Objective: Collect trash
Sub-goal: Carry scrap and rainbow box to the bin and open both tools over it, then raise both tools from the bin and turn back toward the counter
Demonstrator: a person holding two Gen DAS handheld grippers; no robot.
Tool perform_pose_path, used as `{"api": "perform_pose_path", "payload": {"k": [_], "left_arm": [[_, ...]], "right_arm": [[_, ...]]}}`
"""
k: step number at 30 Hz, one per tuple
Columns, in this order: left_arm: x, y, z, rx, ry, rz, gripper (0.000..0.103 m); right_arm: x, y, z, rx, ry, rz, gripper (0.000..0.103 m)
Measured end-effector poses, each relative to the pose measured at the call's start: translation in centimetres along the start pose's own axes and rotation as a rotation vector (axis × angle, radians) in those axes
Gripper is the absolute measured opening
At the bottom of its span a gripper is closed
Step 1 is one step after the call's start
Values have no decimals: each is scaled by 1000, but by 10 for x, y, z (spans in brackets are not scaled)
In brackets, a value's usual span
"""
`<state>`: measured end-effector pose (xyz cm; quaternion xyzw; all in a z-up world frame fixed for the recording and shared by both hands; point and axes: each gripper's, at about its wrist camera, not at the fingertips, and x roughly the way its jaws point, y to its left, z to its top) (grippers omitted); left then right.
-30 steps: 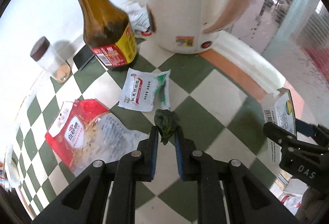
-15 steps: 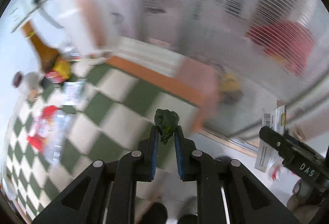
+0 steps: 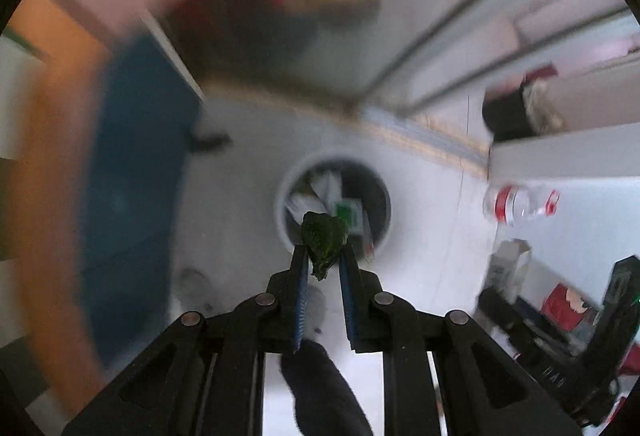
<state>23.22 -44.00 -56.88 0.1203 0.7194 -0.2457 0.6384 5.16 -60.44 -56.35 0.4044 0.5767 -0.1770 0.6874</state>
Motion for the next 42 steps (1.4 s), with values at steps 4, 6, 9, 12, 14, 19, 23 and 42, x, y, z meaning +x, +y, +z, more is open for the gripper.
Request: {"api": "perform_pose_path", "payload": {"k": [4, 6, 9, 12, 14, 19, 23, 42], "left_arm": [[126, -6, 20, 16, 122, -9, 13], [165, -7, 30, 25, 152, -7, 13], [213, -4, 42, 31, 180, -5, 13], [237, -6, 49, 58, 176, 3, 16], [245, -6, 50, 81, 169, 14, 20], [235, -1, 46, 124, 111, 90, 96], [206, -5, 34, 171, 49, 187, 96], [-12, -61, -64, 209, -178, 310, 96]], "right_arm": [[108, -63, -3, 70, 74, 20, 75], [155, -79, 0, 81, 90, 18, 75], [217, -98, 6, 90, 103, 11, 75], [258, -106, 11, 87, 105, 0, 75], [279, -110, 13, 83, 120, 2, 76], [290, -105, 21, 63, 133, -55, 103], [269, -103, 16, 54, 96, -123, 103], [40, -46, -36, -5, -47, -269, 103]]}}
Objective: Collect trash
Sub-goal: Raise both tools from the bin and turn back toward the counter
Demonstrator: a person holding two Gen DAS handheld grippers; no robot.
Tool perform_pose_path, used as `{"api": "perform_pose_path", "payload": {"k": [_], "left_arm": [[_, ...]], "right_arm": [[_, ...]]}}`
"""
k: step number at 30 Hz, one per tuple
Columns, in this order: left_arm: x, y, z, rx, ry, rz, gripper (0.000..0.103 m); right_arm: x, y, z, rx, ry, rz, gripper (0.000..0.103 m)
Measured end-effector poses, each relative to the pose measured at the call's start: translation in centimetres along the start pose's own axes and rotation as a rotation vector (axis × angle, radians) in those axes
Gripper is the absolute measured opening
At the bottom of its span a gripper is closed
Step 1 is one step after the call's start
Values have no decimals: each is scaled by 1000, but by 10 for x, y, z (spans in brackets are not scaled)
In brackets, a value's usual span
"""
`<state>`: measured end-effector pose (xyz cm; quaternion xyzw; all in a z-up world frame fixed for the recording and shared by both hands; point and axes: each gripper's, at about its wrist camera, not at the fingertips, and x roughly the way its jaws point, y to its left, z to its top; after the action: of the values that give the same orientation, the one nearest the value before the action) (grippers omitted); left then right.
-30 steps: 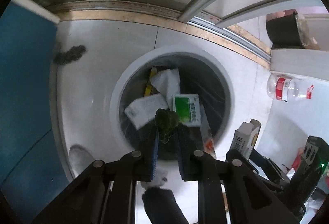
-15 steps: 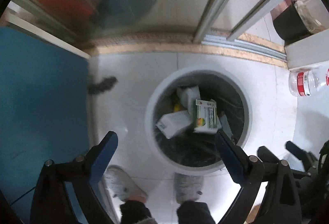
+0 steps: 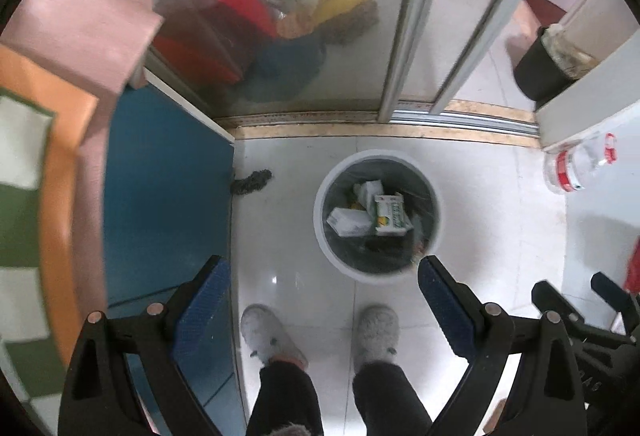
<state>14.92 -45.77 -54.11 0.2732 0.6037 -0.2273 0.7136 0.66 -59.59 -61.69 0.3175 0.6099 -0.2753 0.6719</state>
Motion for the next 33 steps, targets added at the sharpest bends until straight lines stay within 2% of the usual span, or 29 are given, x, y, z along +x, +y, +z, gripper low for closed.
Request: {"api": "perform_pose_path", "payload": {"k": [2, 3, 4, 7, 8, 9, 11, 12, 13, 14, 15, 19, 26, 30, 33], "left_arm": [[-31, -2, -6, 3, -14, -7, 96], [-46, -3, -9, 2, -22, -11, 96], [-63, -4, -12, 1, -32, -12, 96], [-117, -3, -21, -12, -61, -42, 96], [-131, -2, -23, -15, -68, -45, 96], [-145, -1, -25, -17, -77, -50, 96], [-176, 2, -29, -24, -99, -64, 96], [-190, 4, -31, -27, -109, -66, 96], [-203, 6, -33, -30, -119, -73, 96], [-213, 8, -34, -34, -127, -77, 96], [-225, 10, -35, -39, -137, -78, 96], [-259, 23, -39, -68, -177, -94, 96], [-286, 54, -39, -119, -213, -99, 96], [-302, 95, -35, -188, -244, -83, 96], [-311, 148, -36, -281, -269, -51, 96]], "right_arm": [[-38, -4, -5, 1, -21, -1, 103], [-80, -8, -11, -1, -49, -9, 103], [-80, -8, -11, -1, -49, -9, 103], [-139, -13, -18, -5, -86, -26, 103], [-174, -15, -22, -7, -101, -19, 103], [-174, -15, -22, -7, -101, -19, 103], [-225, -15, -29, -24, -136, -15, 103], [-242, -15, -32, -30, -149, -14, 103], [-242, -15, -32, -30, -149, -14, 103], [-270, -14, -35, -35, -167, -6, 103], [-270, -14, -35, -35, -167, -6, 103], [-324, -8, -46, -50, -199, 9, 103], [-353, 9, -47, -63, -207, 45, 103], [-367, 38, -35, -72, -214, 87, 103], [-375, 76, -22, -110, -216, 126, 103]]}}
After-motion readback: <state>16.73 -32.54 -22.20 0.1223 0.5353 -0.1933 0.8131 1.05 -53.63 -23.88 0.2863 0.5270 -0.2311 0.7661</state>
